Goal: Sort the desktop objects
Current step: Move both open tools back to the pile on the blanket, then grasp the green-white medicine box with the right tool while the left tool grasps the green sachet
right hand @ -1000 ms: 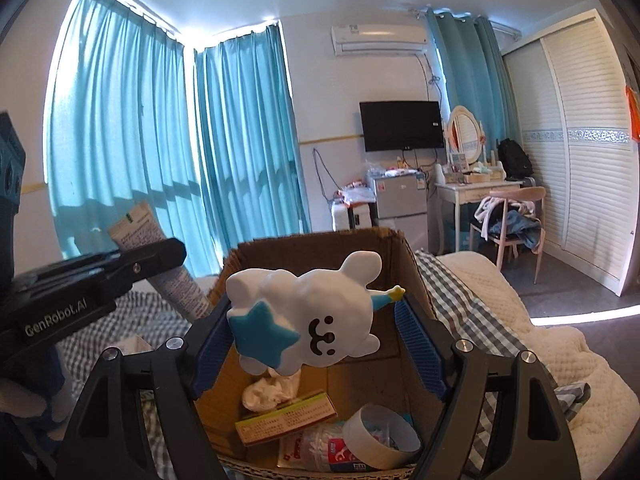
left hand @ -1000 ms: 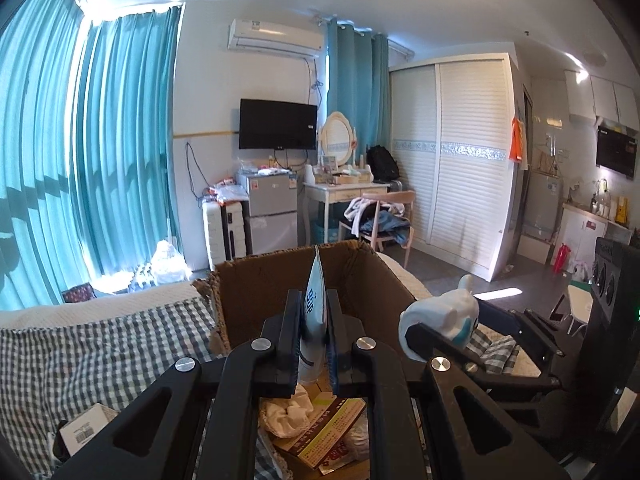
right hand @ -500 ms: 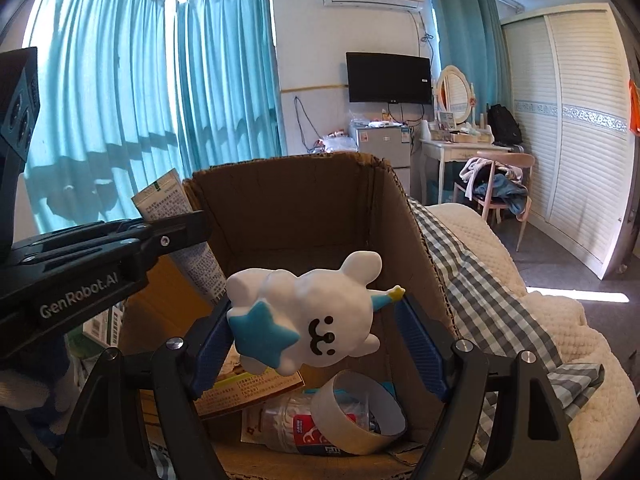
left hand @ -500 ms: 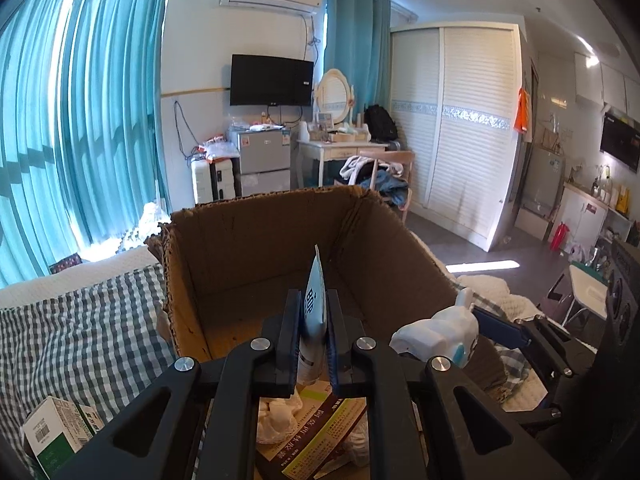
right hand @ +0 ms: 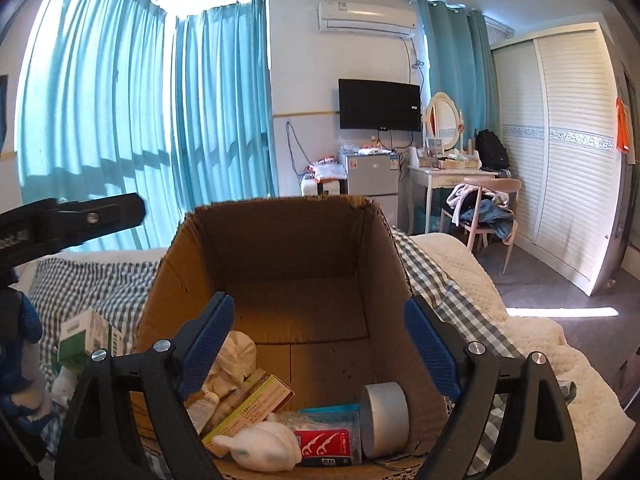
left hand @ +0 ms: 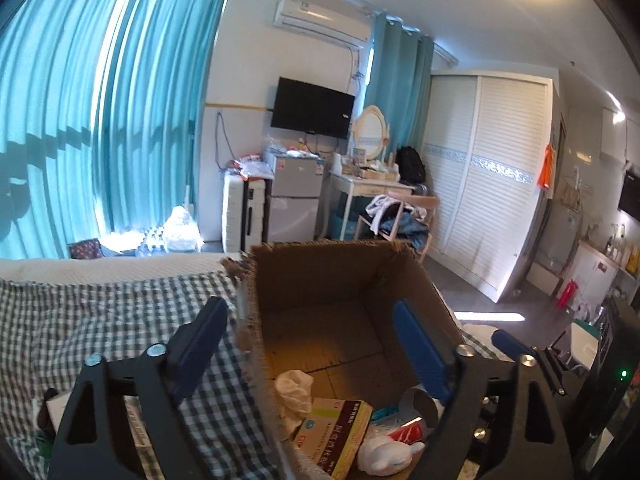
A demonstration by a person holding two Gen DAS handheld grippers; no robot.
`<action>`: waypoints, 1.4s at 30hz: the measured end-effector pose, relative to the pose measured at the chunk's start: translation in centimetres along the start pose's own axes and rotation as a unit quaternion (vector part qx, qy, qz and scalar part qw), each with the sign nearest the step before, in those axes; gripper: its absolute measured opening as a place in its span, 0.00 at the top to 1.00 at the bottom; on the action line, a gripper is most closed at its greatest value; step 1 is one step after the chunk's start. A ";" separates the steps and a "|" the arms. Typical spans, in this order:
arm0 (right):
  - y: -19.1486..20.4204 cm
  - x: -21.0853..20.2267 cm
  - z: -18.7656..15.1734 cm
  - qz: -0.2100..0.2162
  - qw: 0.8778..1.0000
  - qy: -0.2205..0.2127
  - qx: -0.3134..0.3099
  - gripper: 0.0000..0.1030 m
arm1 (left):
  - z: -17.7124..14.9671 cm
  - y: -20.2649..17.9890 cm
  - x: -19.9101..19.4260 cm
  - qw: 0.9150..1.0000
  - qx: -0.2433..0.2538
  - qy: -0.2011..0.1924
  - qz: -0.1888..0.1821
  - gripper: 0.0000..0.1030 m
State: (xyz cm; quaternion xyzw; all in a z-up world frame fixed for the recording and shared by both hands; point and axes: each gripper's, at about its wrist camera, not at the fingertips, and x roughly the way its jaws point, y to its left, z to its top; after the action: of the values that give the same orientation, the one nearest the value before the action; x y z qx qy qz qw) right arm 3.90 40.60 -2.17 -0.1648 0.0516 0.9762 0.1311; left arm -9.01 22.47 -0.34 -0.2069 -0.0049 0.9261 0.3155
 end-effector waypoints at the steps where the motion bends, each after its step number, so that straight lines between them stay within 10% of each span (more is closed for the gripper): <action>1: 0.1 -0.4 0.2 0.000 1.000 -0.006 0.000 0.11 | 0.1 0.1 -0.8 1.000 0.004 -0.007 0.007 0.06; 11: 1.7 -5.1 2.8 -0.002 0.997 -0.083 0.009 0.00 | 1.7 2.4 -7.4 0.994 0.004 -0.050 0.094 0.00; 21: 2.5 -8.5 4.3 0.037 0.991 -0.129 0.022 0.00 | 0.7 5.4 -10.1 0.964 0.022 -0.077 0.255 0.00; 29: 5.3 -9.4 5.2 0.066 0.989 -0.132 0.002 0.00 | -0.6 6.1 -12.7 0.959 0.068 -0.084 0.263 0.00; 42: 12.7 -10.3 5.5 0.126 0.983 -0.128 -0.046 0.00 | -0.7 10.1 -17.4 0.926 0.080 -0.086 0.358 0.00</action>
State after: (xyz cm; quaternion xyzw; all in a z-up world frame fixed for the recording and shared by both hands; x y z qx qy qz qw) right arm 8.16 26.76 7.17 -0.0362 0.0101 0.9993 0.0045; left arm -2.20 4.09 4.19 -0.0891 0.1163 0.9889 -0.0230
